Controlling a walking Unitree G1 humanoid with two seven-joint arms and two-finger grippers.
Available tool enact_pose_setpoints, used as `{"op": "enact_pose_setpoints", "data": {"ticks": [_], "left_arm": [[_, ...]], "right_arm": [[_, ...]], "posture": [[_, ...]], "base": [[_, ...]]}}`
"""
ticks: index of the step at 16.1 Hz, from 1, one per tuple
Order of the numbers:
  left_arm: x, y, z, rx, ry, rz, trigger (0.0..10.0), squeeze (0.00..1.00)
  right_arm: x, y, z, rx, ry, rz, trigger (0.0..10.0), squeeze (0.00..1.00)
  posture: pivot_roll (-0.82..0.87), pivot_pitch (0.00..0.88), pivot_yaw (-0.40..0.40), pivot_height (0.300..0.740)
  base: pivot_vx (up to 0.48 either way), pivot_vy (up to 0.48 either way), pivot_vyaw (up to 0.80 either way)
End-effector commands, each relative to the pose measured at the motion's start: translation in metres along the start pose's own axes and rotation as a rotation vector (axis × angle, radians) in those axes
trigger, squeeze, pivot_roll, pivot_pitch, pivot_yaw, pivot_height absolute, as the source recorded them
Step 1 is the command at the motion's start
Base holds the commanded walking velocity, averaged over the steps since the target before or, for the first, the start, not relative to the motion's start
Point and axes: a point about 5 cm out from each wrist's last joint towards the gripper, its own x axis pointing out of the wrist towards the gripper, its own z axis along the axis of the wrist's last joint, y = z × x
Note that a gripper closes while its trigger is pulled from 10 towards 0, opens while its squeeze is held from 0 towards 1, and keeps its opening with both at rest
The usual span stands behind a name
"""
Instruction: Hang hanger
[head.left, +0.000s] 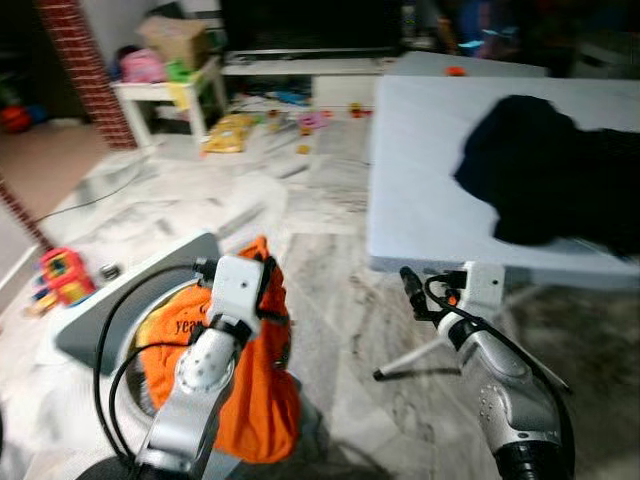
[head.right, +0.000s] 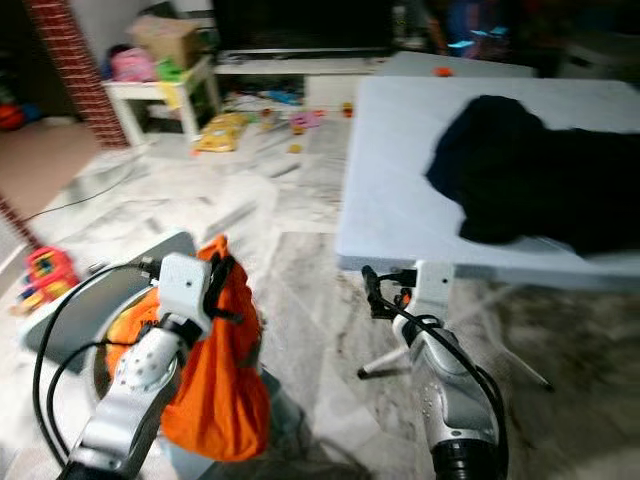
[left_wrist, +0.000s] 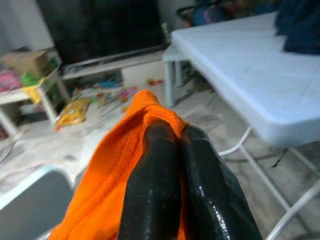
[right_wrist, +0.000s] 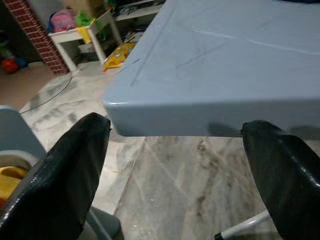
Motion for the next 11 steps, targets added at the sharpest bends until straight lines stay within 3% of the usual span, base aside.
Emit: {"op": "enact_pose_setpoints", "data": {"ticks": [1,4,7,11], "left_arm": [[0.002,0.002,0.003,-0.005,-0.019,0.002,10.0,0.0],[0.011,0.002,0.004,-0.031,-0.024,0.004,10.0,0.0],[0.02,-0.011,0.01,-0.05,-0.043,-0.03,10.0,0.0],[0.021,-0.021,0.007,-0.084,-0.031,-0.037,10.0,0.0]], "right_arm": [[0.007,0.009,0.008,-0.019,-0.028,0.025,10.0,0.0],[0.012,0.013,0.021,-0.046,-0.067,0.032,10.0,0.0],[0.013,0.007,0.028,-0.072,-0.079,0.026,10.0,0.0],[0.012,0.013,0.029,-0.082,-0.08,0.033,10.0,0.0]], "posture": [[-0.07,0.0,0.063,0.74],[-0.1,0.0,0.075,0.74],[-0.13,0.0,0.087,0.74],[-0.15,0.0,0.09,0.74]], "base": [[0.0,0.0,-0.77],[0.0,0.0,-0.77],[0.0,0.0,-0.77],[0.0,-0.289,-0.77]]}}
